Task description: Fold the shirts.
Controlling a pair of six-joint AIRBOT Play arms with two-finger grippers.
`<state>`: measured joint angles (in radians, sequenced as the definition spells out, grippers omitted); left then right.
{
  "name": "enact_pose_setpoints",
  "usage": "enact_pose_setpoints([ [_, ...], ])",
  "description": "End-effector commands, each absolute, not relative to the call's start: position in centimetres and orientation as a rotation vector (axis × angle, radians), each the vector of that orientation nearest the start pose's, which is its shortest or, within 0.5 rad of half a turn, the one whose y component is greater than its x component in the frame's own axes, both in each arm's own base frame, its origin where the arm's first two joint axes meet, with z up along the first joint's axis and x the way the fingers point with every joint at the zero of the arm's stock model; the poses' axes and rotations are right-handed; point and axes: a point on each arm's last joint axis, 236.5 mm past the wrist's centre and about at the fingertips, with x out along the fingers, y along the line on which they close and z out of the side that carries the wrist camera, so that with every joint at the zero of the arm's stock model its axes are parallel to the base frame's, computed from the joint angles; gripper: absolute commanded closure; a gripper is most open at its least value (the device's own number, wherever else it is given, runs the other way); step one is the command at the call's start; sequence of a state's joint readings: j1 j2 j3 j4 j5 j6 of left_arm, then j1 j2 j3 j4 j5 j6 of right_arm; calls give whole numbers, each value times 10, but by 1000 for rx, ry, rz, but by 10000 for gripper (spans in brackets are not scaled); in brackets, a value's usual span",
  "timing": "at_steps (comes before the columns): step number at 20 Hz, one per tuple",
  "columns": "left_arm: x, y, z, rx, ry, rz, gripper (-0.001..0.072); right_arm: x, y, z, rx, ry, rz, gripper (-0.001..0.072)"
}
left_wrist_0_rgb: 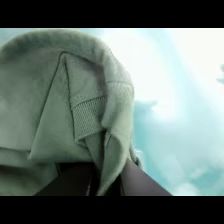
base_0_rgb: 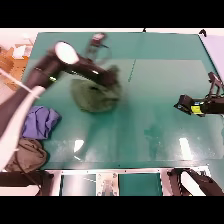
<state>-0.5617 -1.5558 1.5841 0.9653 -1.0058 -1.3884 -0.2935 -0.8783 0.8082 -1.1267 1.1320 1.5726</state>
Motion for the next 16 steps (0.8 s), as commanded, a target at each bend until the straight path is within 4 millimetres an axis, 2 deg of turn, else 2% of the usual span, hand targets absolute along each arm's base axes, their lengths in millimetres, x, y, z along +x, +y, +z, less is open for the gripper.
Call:
enact_pose_setpoints([
  [1, 311, -476, 68, -168, 1065, -1057, 679, 309, -8, 36, 580, 1119, -31, 692],
  [2, 303, -486, 52, -164, 1095, -1064, 544, 309, -8, 31, 586, 1135, -32, 664],
  [3, 302, -488, 41, -161, 1116, -1056, 136, 310, -8, 26, 592, 1152, -34, 557],
  [4, 307, -483, 38, -181, 1138, -1031, 82, 310, -8, 21, 597, 1166, -35, 451],
  [5, 316, -472, 39, -192, 1150, -1010, 82, 310, -6, 18, 608, 1182, -30, 388],
  [6, 327, -451, 42, -197, 1178, -988, 82, 308, -4, 15, 619, 1200, -23, 326],
  [7, 336, -425, 43, -203, 1226, -960, 82, 306, -3, 13, 620, 1217, -20, 248],
  [8, 343, -394, 47, -204, 1277, -933, 82, 305, -2, 13, 607, 1222, -9, 205],
  [10, 359, -320, 52, -214, 1374, -840, 83, 305, -2, 11, 607, 1225, -8, 197],
  [11, 365, -287, 46, -223, 1412, -767, 82, 304, -3, 8, 606, 1236, -12, 197],
  [12, 367, -255, 36, -237, 1445, -683, 82, 303, -6, 1, 598, 1260, -22, 197],
  [13, 364, -232, 24, -269, 1469, -623, 82, 301, -8, -8, 597, 1295, -28, 198],
  [14, 360, -216, 6, -317, 1496, -572, 81, 300, -7, -18, 598, 1328, -20, 201],
  [16, 349, -205, -35, -399, 1527, -499, 81, 300, -1, -42, 605, 1399, 33, 211],
])
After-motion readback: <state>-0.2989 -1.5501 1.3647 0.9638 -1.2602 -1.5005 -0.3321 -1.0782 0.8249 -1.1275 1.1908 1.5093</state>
